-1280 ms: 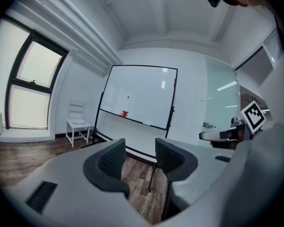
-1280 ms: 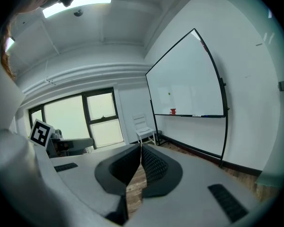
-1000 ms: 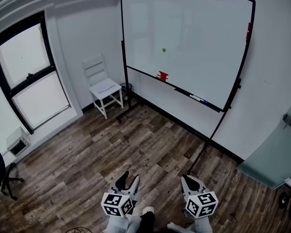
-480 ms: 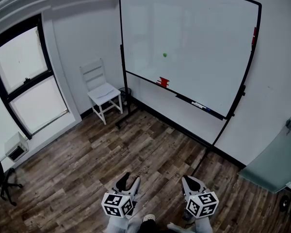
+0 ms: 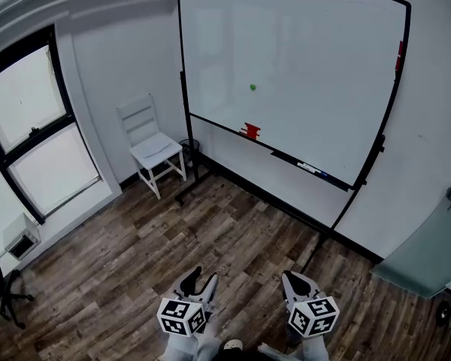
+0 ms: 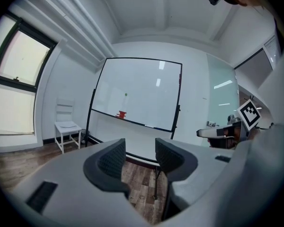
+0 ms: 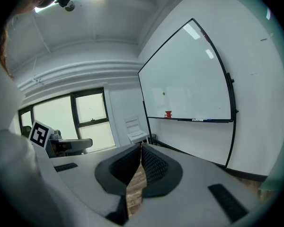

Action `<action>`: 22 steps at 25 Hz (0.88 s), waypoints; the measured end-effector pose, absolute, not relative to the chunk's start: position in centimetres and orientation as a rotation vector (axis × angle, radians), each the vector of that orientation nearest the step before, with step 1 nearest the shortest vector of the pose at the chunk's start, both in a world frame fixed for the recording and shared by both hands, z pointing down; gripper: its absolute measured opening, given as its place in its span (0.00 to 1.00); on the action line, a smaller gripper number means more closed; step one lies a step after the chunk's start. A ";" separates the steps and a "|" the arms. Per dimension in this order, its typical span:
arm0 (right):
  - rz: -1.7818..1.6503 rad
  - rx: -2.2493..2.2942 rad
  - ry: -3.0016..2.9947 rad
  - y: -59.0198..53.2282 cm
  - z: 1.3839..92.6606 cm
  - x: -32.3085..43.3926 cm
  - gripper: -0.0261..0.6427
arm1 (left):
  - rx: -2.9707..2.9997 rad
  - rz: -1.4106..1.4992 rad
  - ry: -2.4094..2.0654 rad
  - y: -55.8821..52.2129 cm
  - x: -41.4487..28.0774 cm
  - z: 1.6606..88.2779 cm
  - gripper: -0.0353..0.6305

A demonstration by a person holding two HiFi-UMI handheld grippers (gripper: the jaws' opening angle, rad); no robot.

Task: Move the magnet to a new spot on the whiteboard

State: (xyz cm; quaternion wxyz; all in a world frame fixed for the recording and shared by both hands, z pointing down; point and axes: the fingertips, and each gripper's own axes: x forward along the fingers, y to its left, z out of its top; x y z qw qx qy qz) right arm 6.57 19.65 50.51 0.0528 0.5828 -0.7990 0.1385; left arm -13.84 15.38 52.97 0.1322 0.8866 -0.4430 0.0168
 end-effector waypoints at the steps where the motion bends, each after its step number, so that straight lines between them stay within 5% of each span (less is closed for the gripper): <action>1: 0.426 1.769 -2.429 19.5 50.8 6.5 0.08 | 2.571 0.055 -1.279 15.2 -13.8 53.3 0.34; 22: 0.512 1.750 -2.394 15.3 52.7 7.5 0.08 | 2.580 0.160 -1.242 10.3 -13.0 54.8 0.34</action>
